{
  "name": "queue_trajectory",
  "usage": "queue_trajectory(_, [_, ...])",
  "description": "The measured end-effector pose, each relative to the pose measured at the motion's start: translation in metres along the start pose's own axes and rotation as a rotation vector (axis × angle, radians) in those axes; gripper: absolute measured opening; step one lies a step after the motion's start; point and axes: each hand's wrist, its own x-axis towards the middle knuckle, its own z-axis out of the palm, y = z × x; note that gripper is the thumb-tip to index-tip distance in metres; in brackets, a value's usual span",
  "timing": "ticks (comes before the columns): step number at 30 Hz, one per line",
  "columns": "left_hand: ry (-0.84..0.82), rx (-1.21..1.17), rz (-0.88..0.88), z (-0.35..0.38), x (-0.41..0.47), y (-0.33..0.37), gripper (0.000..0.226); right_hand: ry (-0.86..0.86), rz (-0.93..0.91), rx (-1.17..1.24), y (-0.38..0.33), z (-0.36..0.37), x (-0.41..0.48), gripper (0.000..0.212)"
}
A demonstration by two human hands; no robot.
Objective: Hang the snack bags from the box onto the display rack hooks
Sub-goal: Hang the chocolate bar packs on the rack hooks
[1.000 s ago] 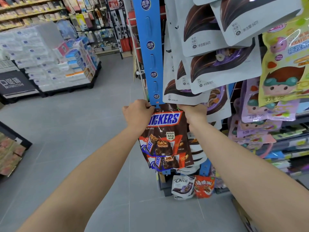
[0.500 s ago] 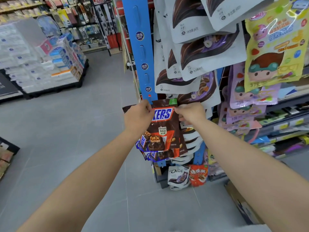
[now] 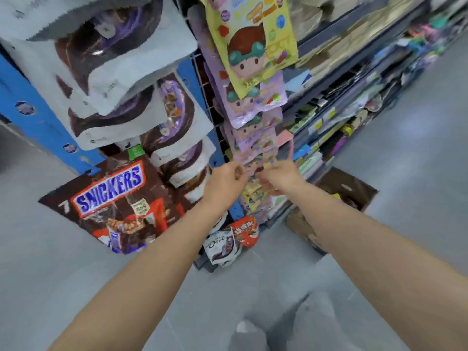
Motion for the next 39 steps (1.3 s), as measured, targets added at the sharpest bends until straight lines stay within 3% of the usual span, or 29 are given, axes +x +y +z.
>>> queue_trajectory(6, [-0.288,-0.014,0.014,0.114,0.078,0.072,0.008,0.101,0.180,0.139,0.085,-0.140,0.046,0.022])
queue_trajectory(16, [-0.479,0.095,-0.103,0.291,0.210,0.166,0.009,0.164,0.311,0.287,0.185,-0.320,0.161,0.010])
queue_trajectory(20, [-0.546,0.146,-0.139,0.349,0.246,0.162,0.006,0.148,0.380,0.325,0.219,-0.337,0.212,0.015])
queue_trajectory(27, [-0.686,0.175,-0.272,0.452,0.301,0.112,0.003,0.136,0.579,0.410,0.291,-0.337,0.290,0.005])
queue_trajectory(30, [-0.775,0.220,-0.305,0.500,0.319,0.083,0.020,0.154,0.679,0.414,0.327,-0.329,0.322,0.007])
queue_trajectory(35, [-0.812,0.206,-0.307,0.579,0.348,0.041,0.024,0.163,0.722,0.404,0.387,-0.306,0.386,0.010])
queue_trajectory(39, [-0.836,0.263,-0.288,0.652,0.364,0.003,0.030,0.089,0.723,0.455,0.440,-0.278,0.454,0.032])
